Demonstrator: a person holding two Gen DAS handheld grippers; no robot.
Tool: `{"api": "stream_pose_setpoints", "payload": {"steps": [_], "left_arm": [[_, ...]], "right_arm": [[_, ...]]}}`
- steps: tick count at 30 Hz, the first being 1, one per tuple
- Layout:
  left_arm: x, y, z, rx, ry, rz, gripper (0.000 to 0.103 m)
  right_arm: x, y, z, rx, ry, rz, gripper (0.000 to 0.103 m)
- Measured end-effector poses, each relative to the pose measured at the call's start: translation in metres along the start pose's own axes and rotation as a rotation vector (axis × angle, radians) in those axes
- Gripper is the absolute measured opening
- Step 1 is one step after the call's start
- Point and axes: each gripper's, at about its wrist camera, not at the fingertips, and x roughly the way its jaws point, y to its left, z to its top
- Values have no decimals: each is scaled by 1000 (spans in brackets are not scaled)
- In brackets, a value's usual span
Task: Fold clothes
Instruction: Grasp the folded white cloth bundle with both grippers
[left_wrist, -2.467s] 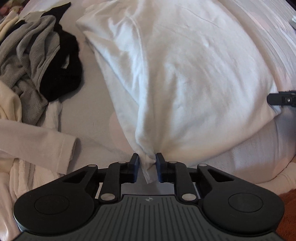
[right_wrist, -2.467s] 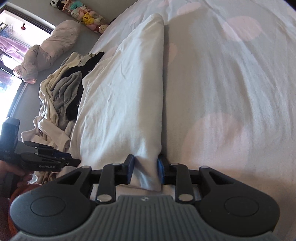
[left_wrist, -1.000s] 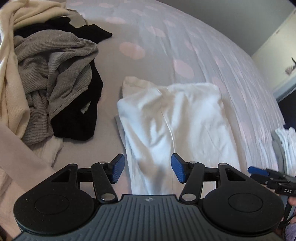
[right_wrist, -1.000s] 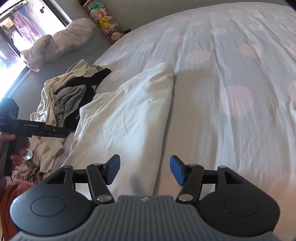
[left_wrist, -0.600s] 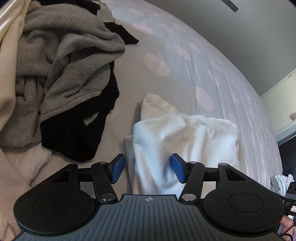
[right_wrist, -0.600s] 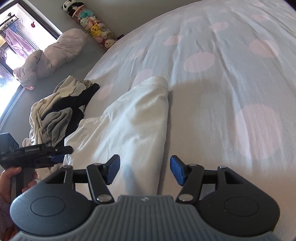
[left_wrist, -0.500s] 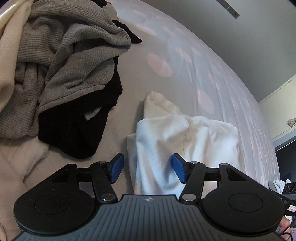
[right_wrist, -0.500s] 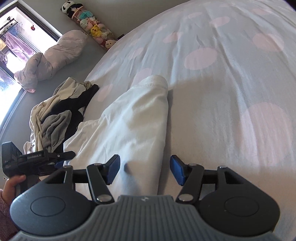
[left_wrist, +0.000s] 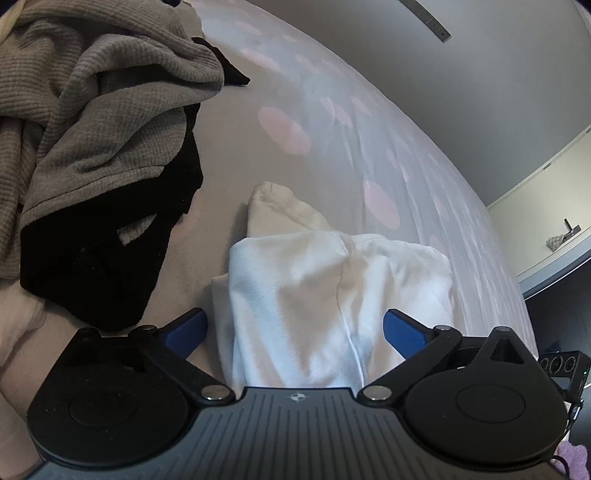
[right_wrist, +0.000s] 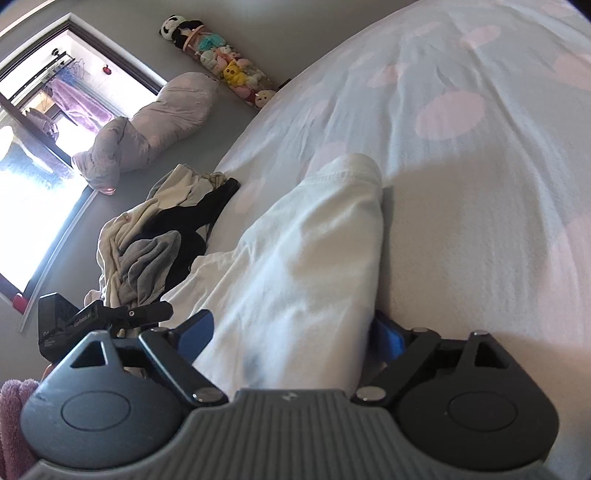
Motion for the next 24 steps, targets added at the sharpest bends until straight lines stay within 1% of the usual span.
{"api": "stream_pose_setpoints", "payload": {"steps": [1, 3, 6, 9, 11, 12, 13, 14, 15, 16, 17, 19, 23, 24], "left_arm": [[1, -1, 1, 6, -1, 2, 103], [3, -2, 2, 19, -3, 6, 103], [3, 6, 3, -29, -24, -37, 103], [1, 10, 2, -35, -24, -49, 99], [-1, 12, 2, -33, -23, -51, 94], [-2, 14, 1, -30, -23, -50, 91], [-3, 15, 0, -28, -22, -48, 83], [-5, 17, 0, -32, -20, -45, 69], [-6, 20, 0, -45, -18, -42, 61], [-7, 25, -1, -67, -12, -48, 45], [-6, 30, -1, -90, 4, -72, 36], [-5, 39, -3, -136, 36, -124, 29], [-6, 30, -4, -75, 45, -87, 29], [-6, 30, -4, -75, 47, -87, 30]], "right_arm": [[2, 1, 1, 1, 0, 9, 101], [5, 0, 5, 23, -6, 22, 101], [6, -6, 11, 78, -14, 43, 99], [5, -8, 13, 82, -3, 19, 88], [3, -12, 14, 92, 1, 5, 74], [2, -15, 14, 103, 3, 6, 72], [0, -18, 15, 117, 6, 13, 69], [-1, -21, 15, 130, 11, 21, 67], [-1, -23, 16, 139, 16, 29, 66], [-1, -23, 16, 143, 23, 34, 66], [-2, -23, 16, 144, 31, 36, 66], [-2, -22, 16, 141, 43, 36, 66], [-3, -20, 16, 130, 59, 34, 67], [-3, -20, 16, 130, 62, 35, 67]]}}
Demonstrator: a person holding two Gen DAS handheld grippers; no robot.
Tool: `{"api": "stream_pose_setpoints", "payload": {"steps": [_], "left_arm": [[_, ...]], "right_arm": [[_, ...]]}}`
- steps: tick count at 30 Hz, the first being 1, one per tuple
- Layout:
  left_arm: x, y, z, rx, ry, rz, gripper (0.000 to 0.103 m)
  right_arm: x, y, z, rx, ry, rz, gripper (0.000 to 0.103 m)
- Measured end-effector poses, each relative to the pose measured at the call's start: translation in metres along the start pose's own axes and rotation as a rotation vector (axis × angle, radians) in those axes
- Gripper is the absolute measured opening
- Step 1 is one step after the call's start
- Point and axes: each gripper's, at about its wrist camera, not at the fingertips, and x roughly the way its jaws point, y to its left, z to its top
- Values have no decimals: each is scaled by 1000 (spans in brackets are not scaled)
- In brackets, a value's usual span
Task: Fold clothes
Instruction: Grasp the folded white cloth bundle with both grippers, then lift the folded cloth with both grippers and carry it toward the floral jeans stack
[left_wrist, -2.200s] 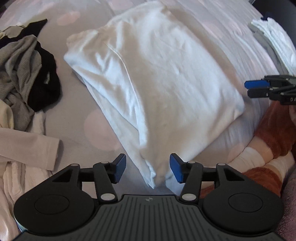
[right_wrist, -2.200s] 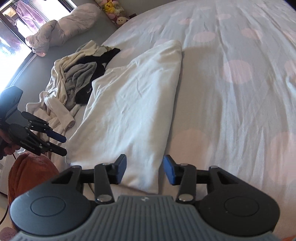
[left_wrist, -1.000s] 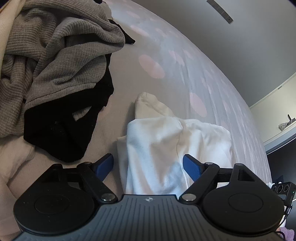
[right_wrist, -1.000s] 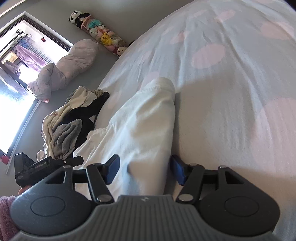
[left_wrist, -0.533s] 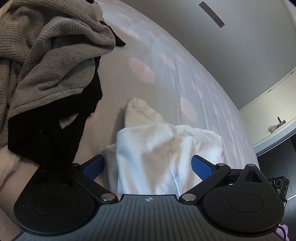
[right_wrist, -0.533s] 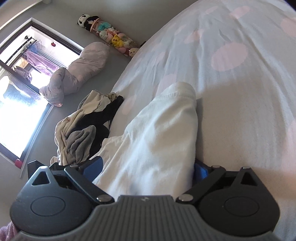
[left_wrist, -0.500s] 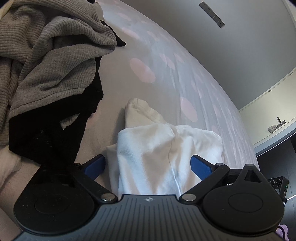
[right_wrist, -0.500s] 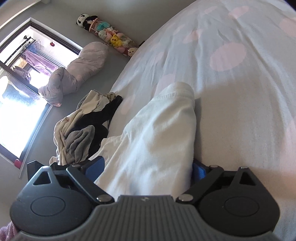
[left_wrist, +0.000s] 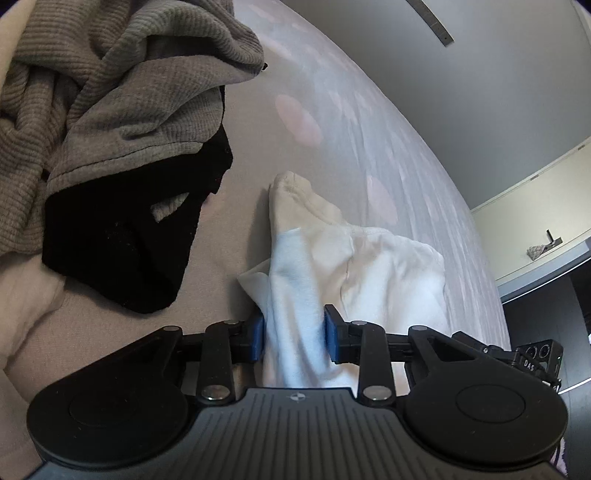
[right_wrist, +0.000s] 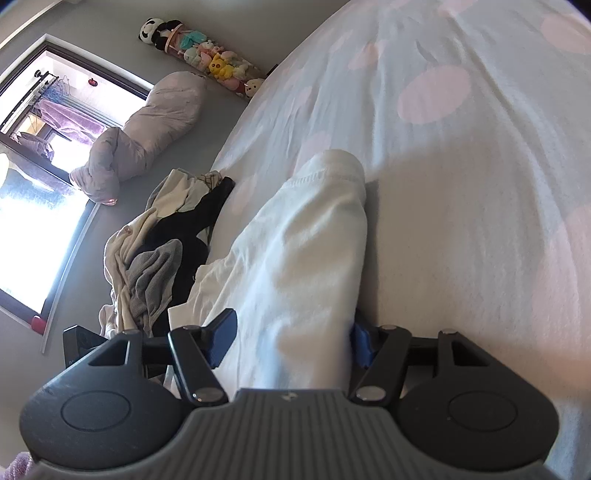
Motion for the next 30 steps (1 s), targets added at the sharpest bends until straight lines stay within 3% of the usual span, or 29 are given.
{"api": "stream_pose_setpoints", "payload": {"steps": [5, 10, 12, 14, 17, 22, 30], "left_arm": [[0, 6, 0, -33, 13, -30, 29], [9, -3, -3, 17, 51, -46, 28], [8, -5, -3, 34, 46, -35, 25], [6, -2, -2, 28, 42, -34, 20], [1, -5, -2, 59, 30, -18, 17], [-12, -14, -6, 103, -7, 8, 14], [-32, -56, -11, 214, -89, 0, 11]], "right_arm": [[-1, -1, -1, 1, 7, -2, 67], [-1, -2, -1, 1, 8, -1, 67], [-1, -2, -1, 1, 6, -19, 63], [-1, -3, -2, 1, 0, -55, 36], [-3, -10, -3, 38, -19, -62, 21], [-10, 3, -7, -29, -64, -71, 14], [-41, 38, -17, -120, -159, -80, 12]]}}
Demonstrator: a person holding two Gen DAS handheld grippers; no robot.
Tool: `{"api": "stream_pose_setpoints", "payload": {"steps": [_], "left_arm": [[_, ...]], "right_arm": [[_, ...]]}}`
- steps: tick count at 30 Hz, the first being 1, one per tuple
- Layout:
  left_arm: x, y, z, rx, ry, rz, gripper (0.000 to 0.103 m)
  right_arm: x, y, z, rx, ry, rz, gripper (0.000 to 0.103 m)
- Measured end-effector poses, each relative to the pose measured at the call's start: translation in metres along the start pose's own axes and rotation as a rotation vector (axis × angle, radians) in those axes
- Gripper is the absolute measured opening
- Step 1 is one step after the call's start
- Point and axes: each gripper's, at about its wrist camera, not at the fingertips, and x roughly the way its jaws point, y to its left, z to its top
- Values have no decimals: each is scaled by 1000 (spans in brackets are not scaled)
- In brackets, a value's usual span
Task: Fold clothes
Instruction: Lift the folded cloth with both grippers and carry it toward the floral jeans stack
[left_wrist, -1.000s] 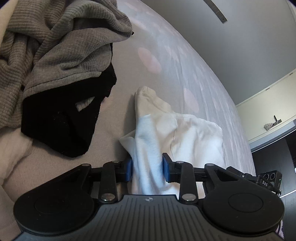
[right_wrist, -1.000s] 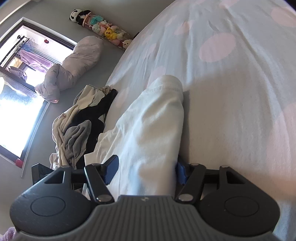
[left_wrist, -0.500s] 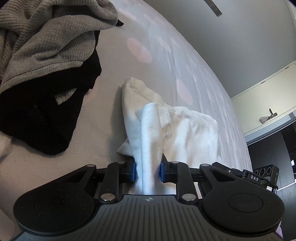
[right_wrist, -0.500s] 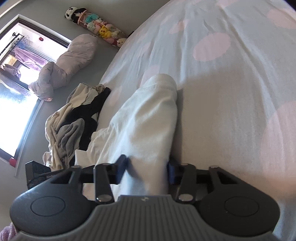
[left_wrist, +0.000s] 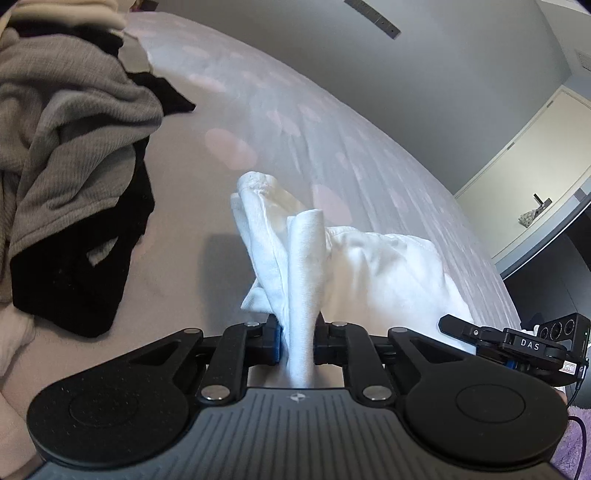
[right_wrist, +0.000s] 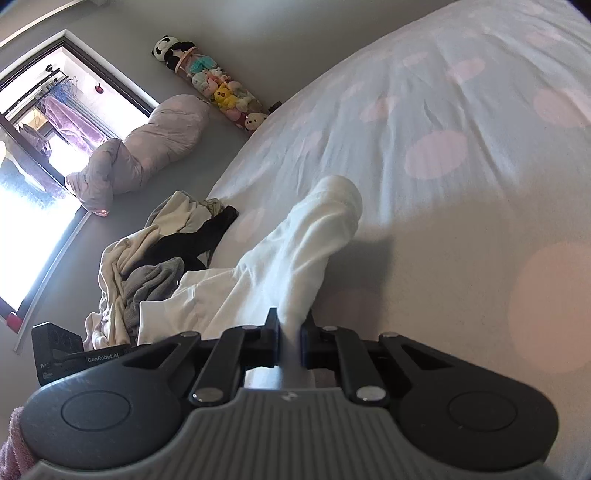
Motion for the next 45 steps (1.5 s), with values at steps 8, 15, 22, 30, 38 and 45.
{"api": "stream_pose_setpoints", "payload": {"steps": [8, 15, 22, 30, 38, 45], "left_arm": [[-38, -65, 0, 90, -98, -29, 10], [-72, -134, 0, 192, -174, -92, 10], [-96, -225, 4, 302, -256, -220, 10], [-81, -350, -7, 386, -234, -420, 10], [-26, -454, -40, 398, -124, -601, 10], [49, -506, -72, 334, 32, -713, 10]], "right_arm": [[-70, 40, -3, -43, -122, 7, 12], [-153, 73, 1, -97, -275, 3, 11], [-259, 96, 16, -192, -438, -47, 11], [-402, 80, 35, -204, -567, -172, 11], [-528, 39, 48, -161, -603, -335, 11], [-601, -7, 48, -98, -599, -463, 11]]}}
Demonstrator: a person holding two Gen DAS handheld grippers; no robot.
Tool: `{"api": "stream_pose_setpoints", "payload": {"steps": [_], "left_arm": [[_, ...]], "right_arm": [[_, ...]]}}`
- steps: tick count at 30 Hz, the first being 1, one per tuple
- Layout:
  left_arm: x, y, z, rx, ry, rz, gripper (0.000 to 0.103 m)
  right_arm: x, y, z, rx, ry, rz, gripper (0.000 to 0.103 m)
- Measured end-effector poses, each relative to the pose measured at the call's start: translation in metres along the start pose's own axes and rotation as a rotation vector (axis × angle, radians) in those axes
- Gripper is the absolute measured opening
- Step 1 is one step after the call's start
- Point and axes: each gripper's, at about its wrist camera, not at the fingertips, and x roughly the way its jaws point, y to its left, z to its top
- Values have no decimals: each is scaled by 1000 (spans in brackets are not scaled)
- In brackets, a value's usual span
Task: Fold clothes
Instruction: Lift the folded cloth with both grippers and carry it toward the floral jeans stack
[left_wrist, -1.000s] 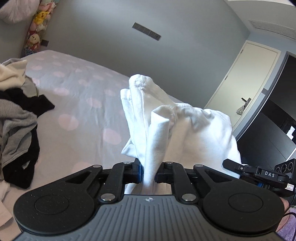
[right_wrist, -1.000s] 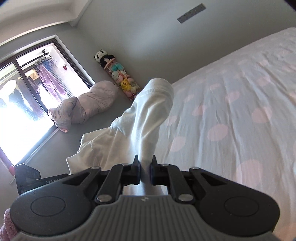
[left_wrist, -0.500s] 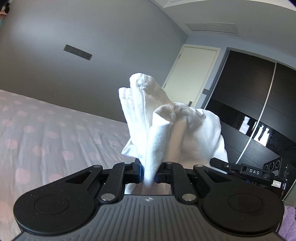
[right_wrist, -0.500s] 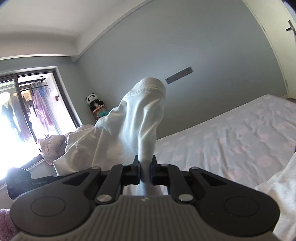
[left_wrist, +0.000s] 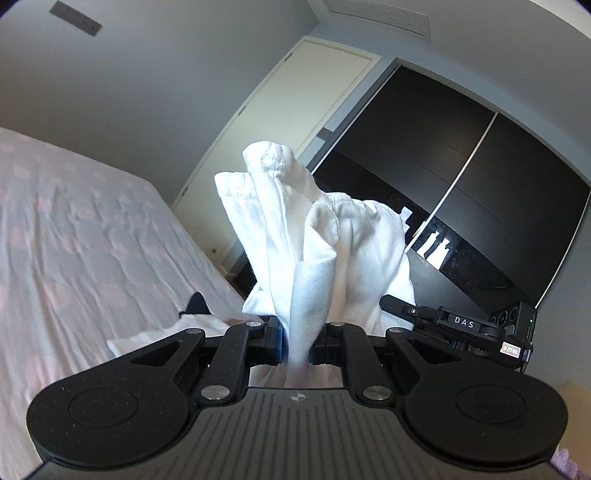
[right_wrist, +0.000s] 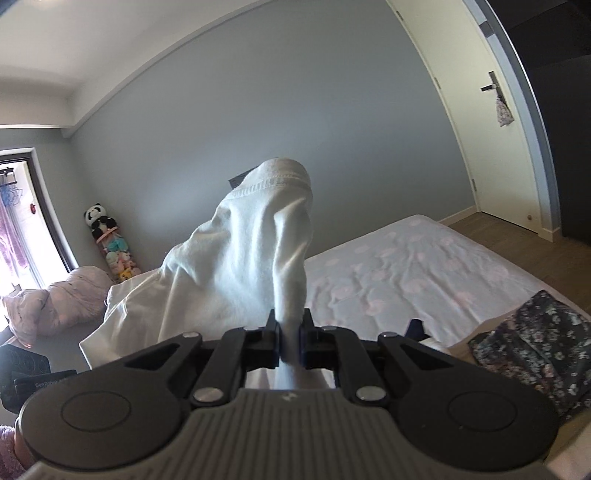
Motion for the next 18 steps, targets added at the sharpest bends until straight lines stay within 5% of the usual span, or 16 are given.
{"api": "stream_pose_setpoints", "payload": {"steps": [9, 18], "left_arm": [[89, 22, -39, -87, 123, -24, 10], [130, 73, -40, -121, 176, 82, 10]], "right_arm": [[13, -79, 7, 37, 88, -123, 12], [106, -127, -6, 56, 207, -108, 11]]}}
